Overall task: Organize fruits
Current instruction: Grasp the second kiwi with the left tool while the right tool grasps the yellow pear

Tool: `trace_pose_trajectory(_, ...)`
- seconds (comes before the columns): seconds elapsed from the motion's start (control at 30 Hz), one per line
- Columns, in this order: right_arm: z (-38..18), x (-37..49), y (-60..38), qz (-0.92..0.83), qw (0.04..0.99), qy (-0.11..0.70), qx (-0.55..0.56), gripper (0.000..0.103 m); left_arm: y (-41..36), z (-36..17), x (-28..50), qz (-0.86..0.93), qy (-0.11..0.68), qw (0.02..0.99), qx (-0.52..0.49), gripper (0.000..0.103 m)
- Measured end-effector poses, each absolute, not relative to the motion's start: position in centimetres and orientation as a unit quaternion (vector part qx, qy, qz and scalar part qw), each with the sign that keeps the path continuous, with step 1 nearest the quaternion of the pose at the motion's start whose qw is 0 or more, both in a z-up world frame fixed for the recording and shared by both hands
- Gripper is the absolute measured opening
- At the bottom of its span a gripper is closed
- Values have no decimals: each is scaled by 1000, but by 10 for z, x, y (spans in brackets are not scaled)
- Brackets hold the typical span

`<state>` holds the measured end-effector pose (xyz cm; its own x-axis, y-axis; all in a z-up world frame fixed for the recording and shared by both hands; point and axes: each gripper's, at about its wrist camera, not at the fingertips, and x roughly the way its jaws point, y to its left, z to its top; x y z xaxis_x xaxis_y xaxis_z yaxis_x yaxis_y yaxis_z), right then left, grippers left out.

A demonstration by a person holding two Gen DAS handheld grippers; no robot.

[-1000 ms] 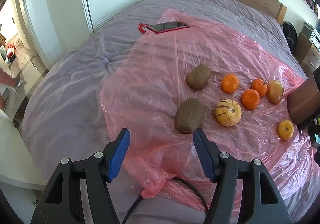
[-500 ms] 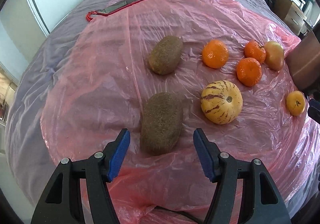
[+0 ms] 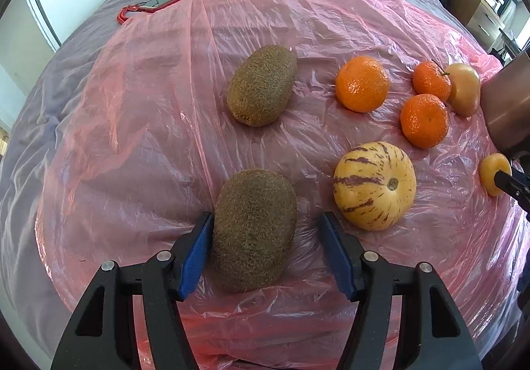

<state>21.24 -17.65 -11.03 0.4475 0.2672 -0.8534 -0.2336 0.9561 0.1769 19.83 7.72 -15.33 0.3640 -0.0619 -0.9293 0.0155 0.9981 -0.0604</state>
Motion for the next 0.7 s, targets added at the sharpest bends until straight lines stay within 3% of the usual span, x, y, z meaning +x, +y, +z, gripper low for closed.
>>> trace_pose_trajectory(0.2,-122,216,-173,155,843,514,16,44,77,-155,201,-27,565,824,-21,58)
trace_pose_trajectory(0.3,-124,214,-171,156,845,512,16,43,78,-155,201,-24,564,825,-24,49)
trace_pose_trajectory(0.37,-124,214,-170,154,846,510,13,29,82,-155,200,-24,564,825,-29,39)
trace_pose_trajectory(0.7,-111,200,-167,161,852,498,1,28,91,-147,186,-25,546,836,-57,39)
